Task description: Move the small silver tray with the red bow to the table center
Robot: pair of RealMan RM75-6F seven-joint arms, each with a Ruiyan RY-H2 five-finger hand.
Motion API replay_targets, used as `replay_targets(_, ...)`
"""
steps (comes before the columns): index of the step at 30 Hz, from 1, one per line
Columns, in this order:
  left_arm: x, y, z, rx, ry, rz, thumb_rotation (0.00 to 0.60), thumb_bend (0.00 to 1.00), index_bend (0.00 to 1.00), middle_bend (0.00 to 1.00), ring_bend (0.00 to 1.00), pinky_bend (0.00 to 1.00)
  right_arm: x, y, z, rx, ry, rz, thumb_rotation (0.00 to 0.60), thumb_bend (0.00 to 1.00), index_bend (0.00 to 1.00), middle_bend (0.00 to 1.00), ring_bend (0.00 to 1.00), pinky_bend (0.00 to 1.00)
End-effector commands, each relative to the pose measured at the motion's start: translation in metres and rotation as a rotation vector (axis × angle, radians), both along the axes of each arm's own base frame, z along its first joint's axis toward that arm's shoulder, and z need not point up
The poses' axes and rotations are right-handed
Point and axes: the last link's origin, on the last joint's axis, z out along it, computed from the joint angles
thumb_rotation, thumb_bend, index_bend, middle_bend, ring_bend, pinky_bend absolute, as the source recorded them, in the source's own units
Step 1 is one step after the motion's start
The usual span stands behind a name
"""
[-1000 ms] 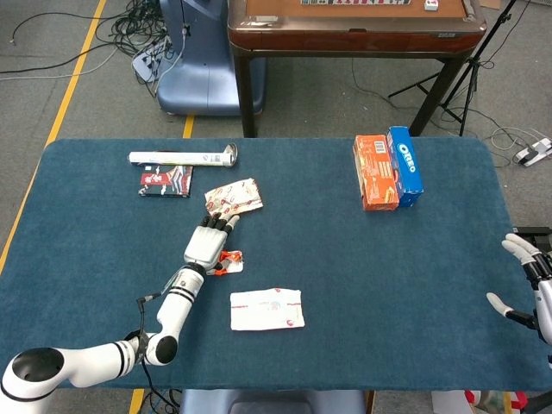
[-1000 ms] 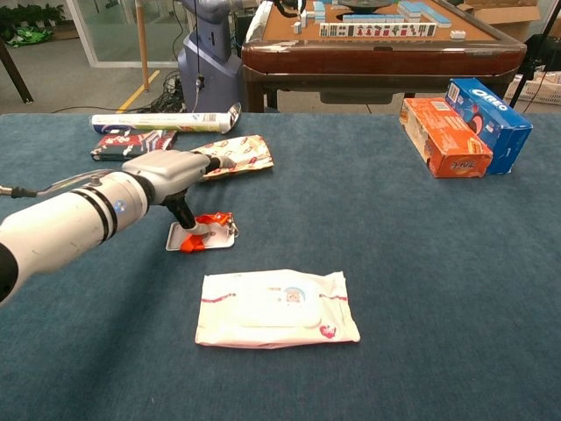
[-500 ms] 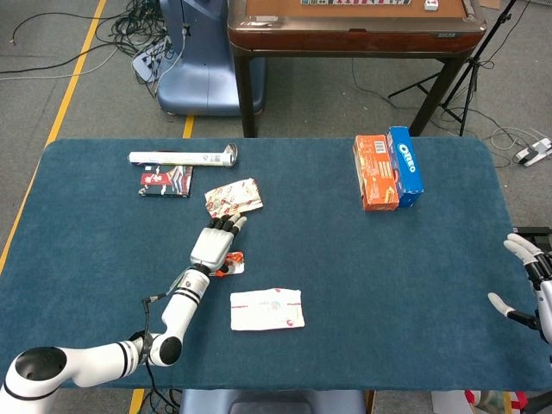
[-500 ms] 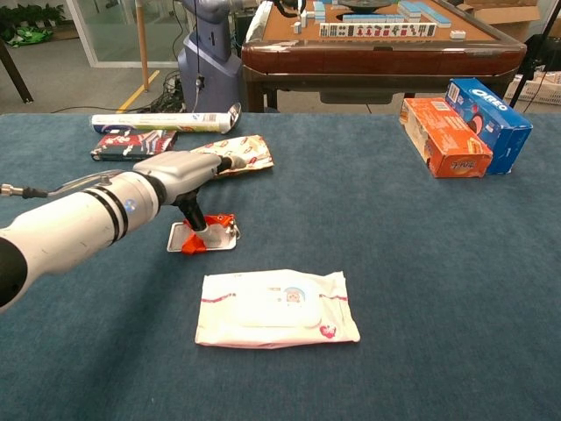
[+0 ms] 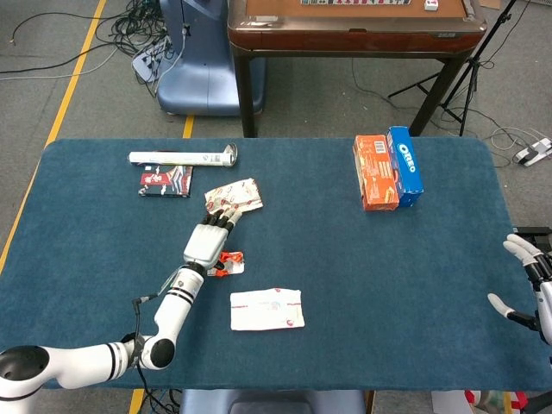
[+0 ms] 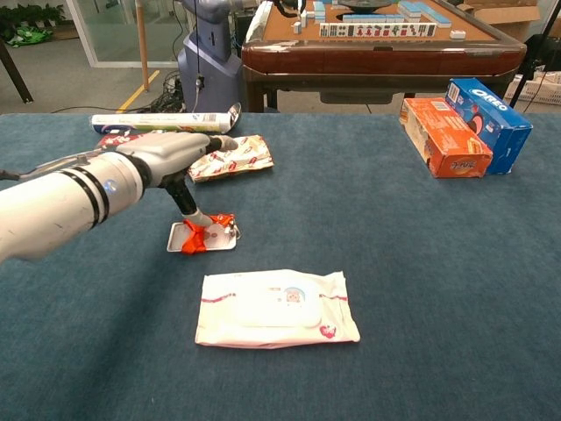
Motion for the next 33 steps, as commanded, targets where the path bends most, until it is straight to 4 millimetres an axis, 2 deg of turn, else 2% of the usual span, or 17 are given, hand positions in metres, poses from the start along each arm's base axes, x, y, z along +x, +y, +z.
replay_targets(1,-0.011,-0.008,0.028,0.008,-0.014,0.042,0.6,0.0,0.0,0.0,0.0,0.13,0.0,0.001,0.0,-0.002,0.001,0.001,0.6,0.11,0.2,0.19,0.2,0.51)
replay_targets(10,-0.048,-0.043,0.093,0.014,0.016,0.133,0.6,0.0,0.01,0.0,0.0,0.14,0.001,0.001,0.0,-0.01,0.01,-0.004,0.6,0.11,0.2,0.2,0.2,0.51)
replay_targets(17,-0.093,-0.079,0.137,0.135,0.127,0.139,0.6,0.0,0.05,0.0,0.0,0.14,0.0,0.0,-0.001,-0.013,0.017,-0.011,0.6,0.11,0.2,0.2,0.2,0.51)
replay_targets(25,-0.139,-0.136,0.172,0.285,0.244,0.17,0.6,0.0,0.08,0.0,0.0,0.14,0.0,-0.003,-0.006,0.007,0.036,-0.026,0.6,0.11,0.2,0.21,0.2,0.51)
replay_targets(33,-0.165,-0.177,0.192,0.336,0.227,0.177,0.6,0.0,0.11,0.0,0.0,0.14,-0.004,-0.005,-0.005,0.015,0.058,-0.076,0.6,0.09,0.24,0.24,0.2,0.51)
